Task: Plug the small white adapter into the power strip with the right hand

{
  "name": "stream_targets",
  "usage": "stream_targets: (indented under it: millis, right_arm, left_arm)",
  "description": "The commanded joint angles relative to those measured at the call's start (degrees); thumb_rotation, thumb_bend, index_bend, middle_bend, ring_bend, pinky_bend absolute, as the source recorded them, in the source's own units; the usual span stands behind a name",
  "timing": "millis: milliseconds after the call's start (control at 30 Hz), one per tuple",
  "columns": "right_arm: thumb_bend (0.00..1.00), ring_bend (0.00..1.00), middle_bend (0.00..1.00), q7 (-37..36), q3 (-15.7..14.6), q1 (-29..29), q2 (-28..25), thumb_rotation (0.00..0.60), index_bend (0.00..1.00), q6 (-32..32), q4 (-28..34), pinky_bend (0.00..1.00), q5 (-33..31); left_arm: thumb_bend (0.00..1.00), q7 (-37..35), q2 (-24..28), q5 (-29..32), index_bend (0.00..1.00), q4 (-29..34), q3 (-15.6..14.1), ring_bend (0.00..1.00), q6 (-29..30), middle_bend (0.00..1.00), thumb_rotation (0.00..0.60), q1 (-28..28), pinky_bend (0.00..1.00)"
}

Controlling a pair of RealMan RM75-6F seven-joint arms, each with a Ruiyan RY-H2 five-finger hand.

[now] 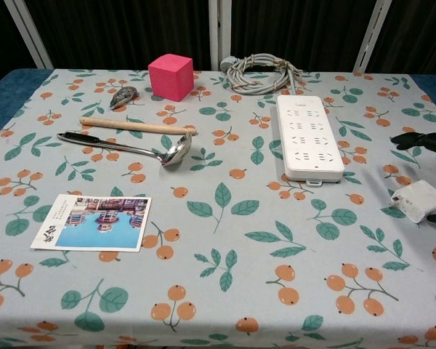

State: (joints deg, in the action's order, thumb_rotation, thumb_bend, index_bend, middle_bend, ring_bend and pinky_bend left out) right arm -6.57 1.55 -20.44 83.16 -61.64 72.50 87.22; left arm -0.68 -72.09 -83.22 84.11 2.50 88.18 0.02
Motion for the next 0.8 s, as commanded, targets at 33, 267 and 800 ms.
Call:
stream_targets:
  millis: [33,267,800]
  right_arm:
    - [0.07,0.0,0.09,-0.07,0.31,-0.98,1.34,0.6,0.03,0.63,-0.55,0.0,-0.01]
    - [0.07,0.0,0.1,0.84,1.51,-2.62,3.62,0.6,0.03,1.14,-1.57,0.0,-1.19]
    - [0.09,0.0,0.16,2.69,0.97,2.35,-0.35,0.6,0.05,-4.16,1.31,0.0,-5.29]
  left_arm:
    - [0.05,-0.33,-0.15,0.06,0.06,-0.34,-0.04,0.0,-0.07,0.0,0.6,0.07,0.0]
    - [0.05,-1.21,-0.31,0.17,0.06,-1.15,-0.08,0.0,-0.11,0.0,0.6,0.27,0.0]
    - [0.05,-2.27,-0.88,0.01,0.06,-2.41,-0.09,0.0,0.03,0.0,0.6,0.6,0.0]
